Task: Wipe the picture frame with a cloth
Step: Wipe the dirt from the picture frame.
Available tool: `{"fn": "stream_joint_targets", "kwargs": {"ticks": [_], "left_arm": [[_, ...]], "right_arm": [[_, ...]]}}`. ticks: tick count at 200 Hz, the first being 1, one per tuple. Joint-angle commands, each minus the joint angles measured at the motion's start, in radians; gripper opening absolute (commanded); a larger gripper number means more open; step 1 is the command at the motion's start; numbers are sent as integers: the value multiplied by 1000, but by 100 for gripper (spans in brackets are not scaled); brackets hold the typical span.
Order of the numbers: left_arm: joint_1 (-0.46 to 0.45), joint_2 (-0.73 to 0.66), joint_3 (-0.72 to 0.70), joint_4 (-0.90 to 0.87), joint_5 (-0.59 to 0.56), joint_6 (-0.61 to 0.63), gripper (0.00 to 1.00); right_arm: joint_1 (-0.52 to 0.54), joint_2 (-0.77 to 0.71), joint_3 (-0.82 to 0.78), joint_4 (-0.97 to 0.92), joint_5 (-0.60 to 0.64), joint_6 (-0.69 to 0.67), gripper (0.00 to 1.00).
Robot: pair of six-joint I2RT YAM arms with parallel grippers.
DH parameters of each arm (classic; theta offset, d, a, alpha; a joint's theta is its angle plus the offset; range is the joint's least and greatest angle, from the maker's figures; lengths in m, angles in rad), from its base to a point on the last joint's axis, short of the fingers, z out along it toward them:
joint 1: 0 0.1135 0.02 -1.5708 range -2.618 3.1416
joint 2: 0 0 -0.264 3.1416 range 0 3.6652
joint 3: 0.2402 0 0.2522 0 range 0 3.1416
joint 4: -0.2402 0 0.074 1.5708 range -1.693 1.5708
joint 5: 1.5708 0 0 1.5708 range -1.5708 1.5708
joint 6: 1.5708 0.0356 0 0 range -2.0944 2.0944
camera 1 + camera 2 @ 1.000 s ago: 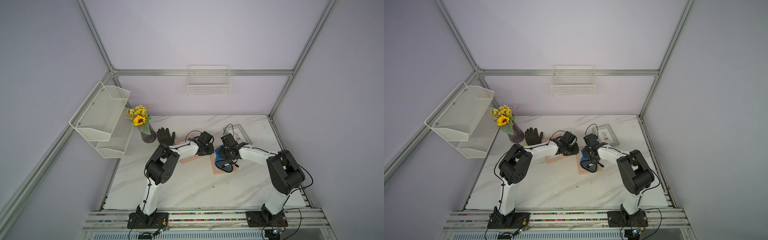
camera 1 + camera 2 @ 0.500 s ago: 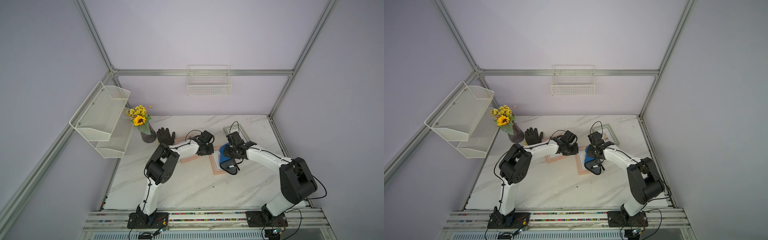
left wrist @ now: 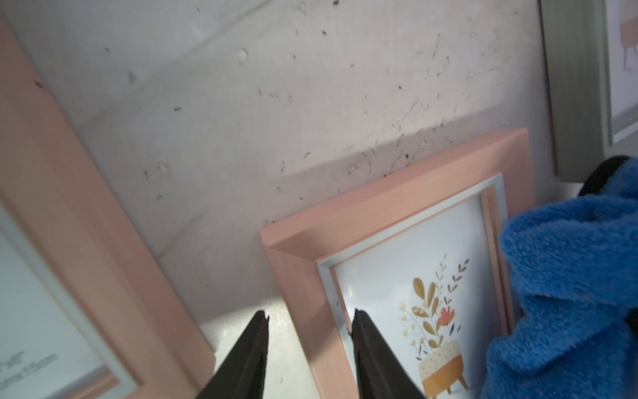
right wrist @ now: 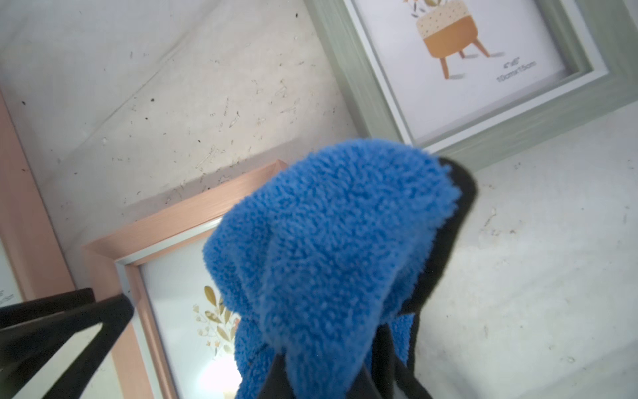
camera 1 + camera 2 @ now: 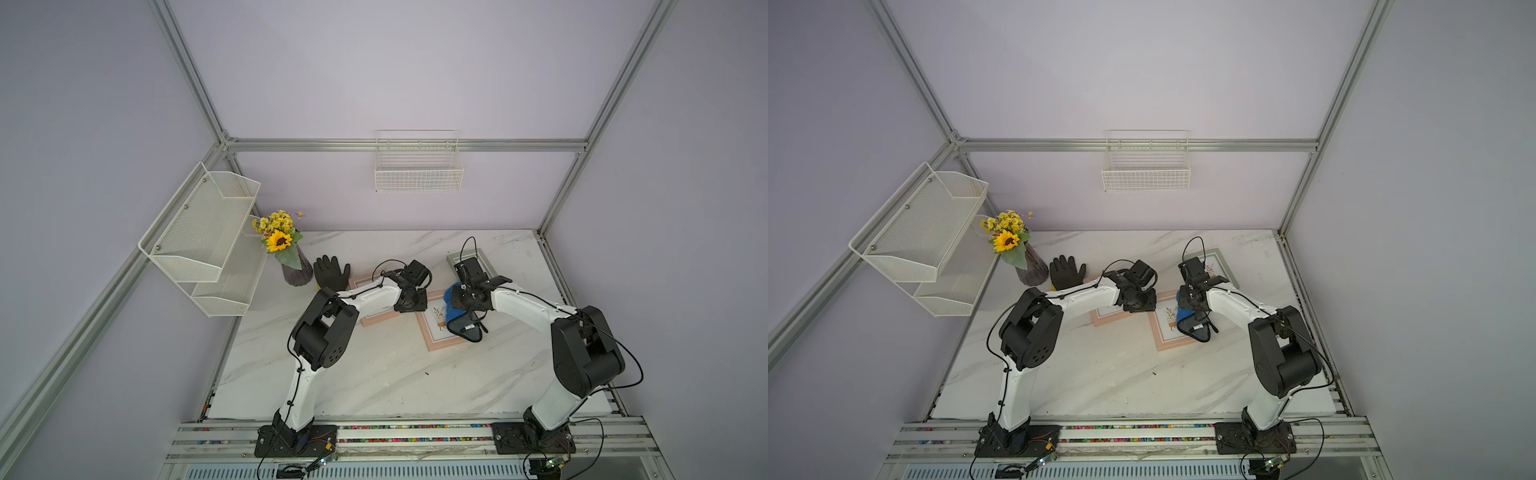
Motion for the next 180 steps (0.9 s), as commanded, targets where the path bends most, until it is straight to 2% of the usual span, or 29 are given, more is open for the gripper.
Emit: {"fn": "stream_joint_targets", "kwargs": {"ticks": [1,30,52,70,105,137,155,180], "left_arm": [[-25,-21,-8,13,31,-27,45],[-33,15,0,26,41,-41,45],[-33,34,2,26,30,-53,42],[-32,41,2,14,3,-60,34],[-32,66,18,-15,-38,-56,32],[-32,73,13,-6,-39,-55,31],[-34,75,13,5,-25,-45,31],[-34,71,12,7,-18,-27,30]], "right_arm": [[-3,22,68,17,-14,-43,0],[-3,61,66,0,-11,-30,0],[-3,38,-23,11,2,-7,0],[-3,-25,-121,17,-7,10,0],[-4,-201,-261,-34,-63,34,0],[-4,-285,-366,-76,-88,71,0],[-3,-272,-344,-50,-124,85,0],[-6,-161,-204,-31,-44,91,1]]}}
